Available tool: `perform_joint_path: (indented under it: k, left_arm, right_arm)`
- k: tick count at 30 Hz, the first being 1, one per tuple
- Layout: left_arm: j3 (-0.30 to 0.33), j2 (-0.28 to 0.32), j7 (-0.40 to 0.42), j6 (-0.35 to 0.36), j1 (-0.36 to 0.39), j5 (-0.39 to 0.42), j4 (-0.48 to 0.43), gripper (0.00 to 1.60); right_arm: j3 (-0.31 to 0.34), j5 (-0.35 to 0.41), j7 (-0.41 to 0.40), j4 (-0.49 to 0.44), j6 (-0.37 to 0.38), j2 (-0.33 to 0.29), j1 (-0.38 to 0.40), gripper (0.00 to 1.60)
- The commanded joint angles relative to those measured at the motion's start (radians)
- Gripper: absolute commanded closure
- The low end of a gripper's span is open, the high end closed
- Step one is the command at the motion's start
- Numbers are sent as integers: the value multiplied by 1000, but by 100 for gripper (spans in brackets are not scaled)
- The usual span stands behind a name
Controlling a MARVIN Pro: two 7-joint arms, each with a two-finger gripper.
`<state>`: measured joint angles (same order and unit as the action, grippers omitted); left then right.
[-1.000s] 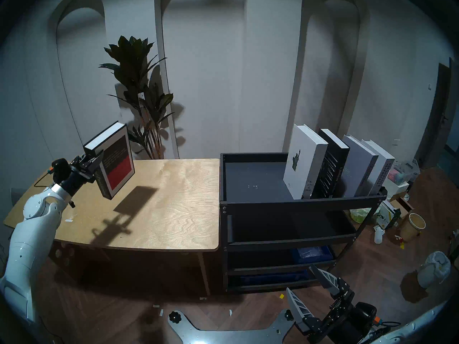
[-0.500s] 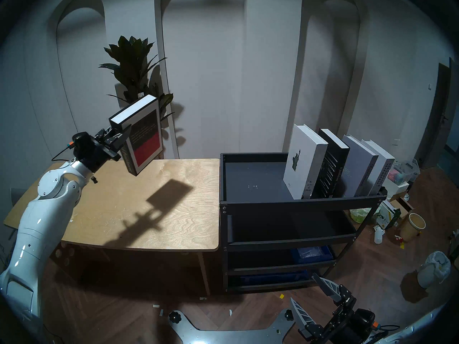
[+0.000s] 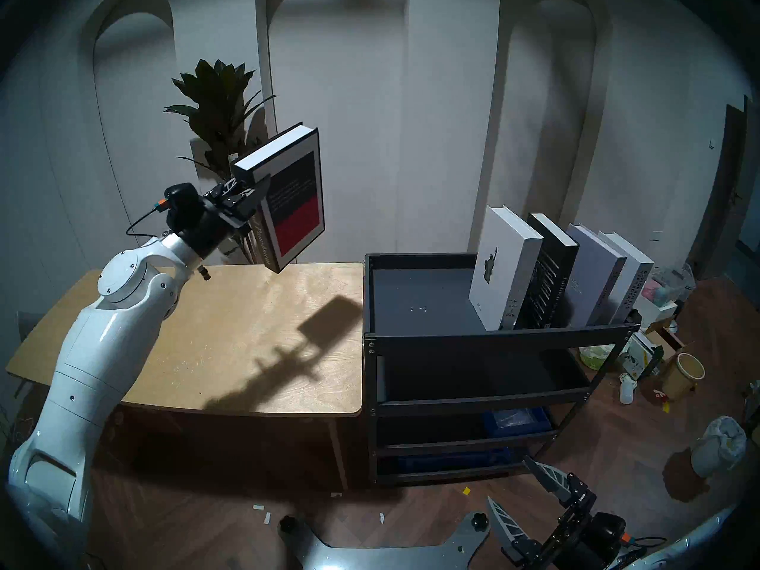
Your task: Move the books from the display table onto the shelf, standing them upright with spines facing out and tallest at one end
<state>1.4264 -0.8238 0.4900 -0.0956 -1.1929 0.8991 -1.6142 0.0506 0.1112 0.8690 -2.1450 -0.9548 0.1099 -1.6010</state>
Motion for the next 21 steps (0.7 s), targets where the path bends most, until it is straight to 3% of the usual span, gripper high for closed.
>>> perform_joint_path:
  k: [1,21]
  left_arm:
    - [-25,-55,-90,62,84,8,-55,160]
    - [-192,-231,-363,267,190,37,-182,160]
  right_arm:
    - [-1,-1,20,5,-5,-5,-5,0]
    - [-1,0,24,45,-5,-10,-2,0]
